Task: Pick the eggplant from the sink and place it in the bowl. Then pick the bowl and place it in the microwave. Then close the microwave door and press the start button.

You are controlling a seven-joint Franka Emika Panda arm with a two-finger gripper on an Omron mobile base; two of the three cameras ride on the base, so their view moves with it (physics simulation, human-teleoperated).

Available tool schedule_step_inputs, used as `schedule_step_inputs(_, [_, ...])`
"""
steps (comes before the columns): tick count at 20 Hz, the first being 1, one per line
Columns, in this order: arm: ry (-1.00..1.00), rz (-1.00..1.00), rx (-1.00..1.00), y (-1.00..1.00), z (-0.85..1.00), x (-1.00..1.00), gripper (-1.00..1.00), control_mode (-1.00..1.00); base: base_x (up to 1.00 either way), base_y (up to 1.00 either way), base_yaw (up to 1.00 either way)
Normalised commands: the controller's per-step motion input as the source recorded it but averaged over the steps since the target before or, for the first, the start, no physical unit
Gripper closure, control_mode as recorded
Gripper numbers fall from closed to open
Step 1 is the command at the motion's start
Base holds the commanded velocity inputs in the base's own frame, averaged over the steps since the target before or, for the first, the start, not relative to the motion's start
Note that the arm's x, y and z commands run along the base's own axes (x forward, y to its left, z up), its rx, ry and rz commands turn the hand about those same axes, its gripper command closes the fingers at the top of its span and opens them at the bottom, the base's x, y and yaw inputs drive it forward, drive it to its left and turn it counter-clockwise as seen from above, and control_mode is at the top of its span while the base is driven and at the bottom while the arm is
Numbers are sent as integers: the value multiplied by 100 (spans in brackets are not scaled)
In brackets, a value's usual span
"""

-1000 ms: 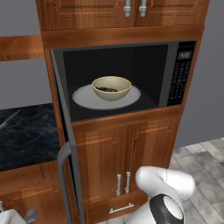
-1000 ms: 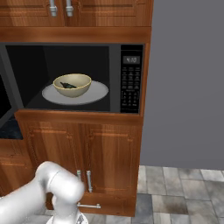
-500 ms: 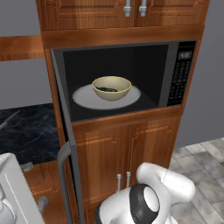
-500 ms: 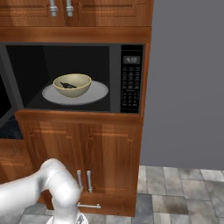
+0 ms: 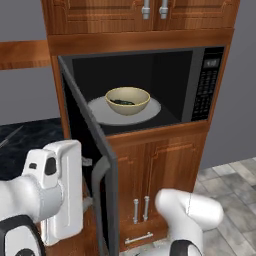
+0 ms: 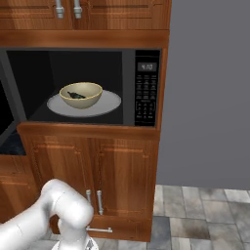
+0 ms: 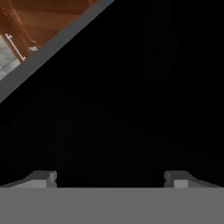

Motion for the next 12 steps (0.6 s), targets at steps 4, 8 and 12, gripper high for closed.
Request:
schedule_step_inputs(4, [0,-26,11,-100,0,49,-100,-100,0,0,0])
schedule_step_inputs(8, [0,-24,10,-100,0,44,-100,-100,0,0,0])
schedule_step_inputs(12, [0,-20,4,-84,0,53,-100,-100,0,0,0])
